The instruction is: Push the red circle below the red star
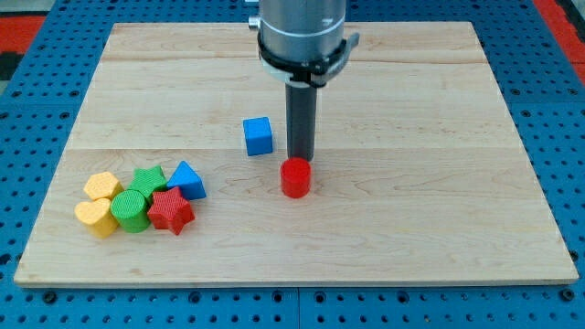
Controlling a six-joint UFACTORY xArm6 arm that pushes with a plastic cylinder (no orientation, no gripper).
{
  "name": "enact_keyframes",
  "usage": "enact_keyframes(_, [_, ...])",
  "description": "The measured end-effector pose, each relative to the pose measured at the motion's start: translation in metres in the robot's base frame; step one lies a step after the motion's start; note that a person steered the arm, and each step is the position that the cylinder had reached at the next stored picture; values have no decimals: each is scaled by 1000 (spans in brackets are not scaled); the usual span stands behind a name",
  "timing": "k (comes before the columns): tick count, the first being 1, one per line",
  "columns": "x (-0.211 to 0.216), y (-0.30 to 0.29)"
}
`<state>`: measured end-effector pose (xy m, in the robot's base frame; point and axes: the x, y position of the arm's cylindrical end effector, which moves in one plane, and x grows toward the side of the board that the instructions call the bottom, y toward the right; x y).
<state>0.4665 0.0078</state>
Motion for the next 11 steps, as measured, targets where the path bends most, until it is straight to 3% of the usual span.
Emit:
enact_keyframes(3, [59, 43])
enact_keyframes(5, [21, -5])
enact_keyframes(9, [83, -23])
enact_keyframes(11, [95, -36])
